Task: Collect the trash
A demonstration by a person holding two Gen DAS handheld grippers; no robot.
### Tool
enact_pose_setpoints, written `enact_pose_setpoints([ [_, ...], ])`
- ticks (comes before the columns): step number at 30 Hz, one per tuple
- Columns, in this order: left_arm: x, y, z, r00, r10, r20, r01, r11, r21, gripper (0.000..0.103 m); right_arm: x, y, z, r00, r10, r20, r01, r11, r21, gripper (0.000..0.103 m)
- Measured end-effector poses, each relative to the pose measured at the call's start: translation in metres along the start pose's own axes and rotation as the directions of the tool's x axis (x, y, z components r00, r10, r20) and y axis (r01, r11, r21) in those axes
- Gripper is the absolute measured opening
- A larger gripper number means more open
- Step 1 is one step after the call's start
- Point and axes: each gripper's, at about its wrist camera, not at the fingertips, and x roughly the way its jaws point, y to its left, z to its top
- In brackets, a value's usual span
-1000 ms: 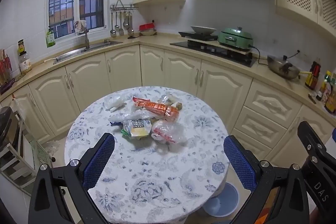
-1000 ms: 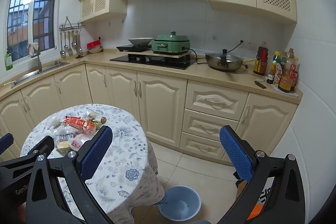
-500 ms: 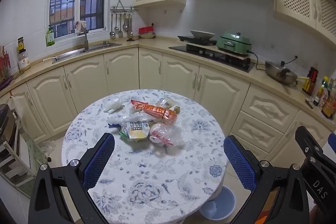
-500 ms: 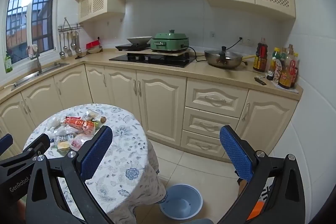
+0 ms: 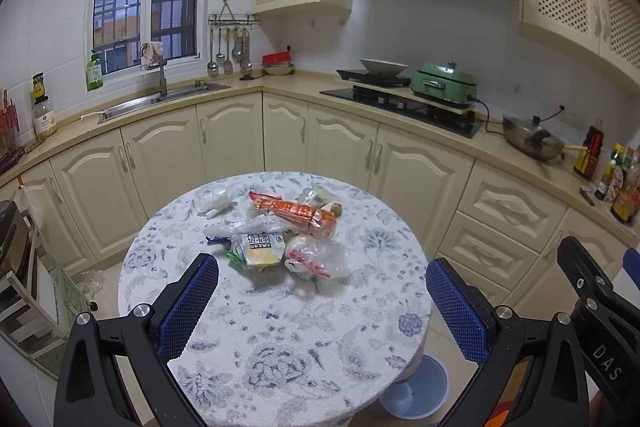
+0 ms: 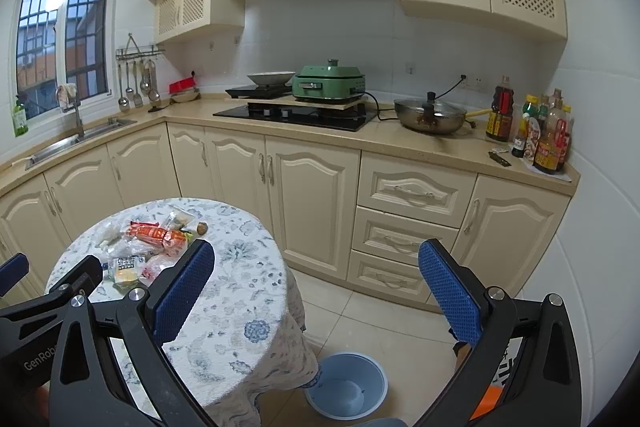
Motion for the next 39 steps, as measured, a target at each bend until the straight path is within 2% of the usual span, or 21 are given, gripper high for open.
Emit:
enact_pose_setpoints([
  [39, -0.01, 0.007, -0.008, 1.0, -0.005, 0.02, 0.006, 1.0, -0.008, 0.102, -0.012, 0.006, -0.002, 1.0, 0.006, -0.002, -0.006, 1.0, -0.01, 0.103],
])
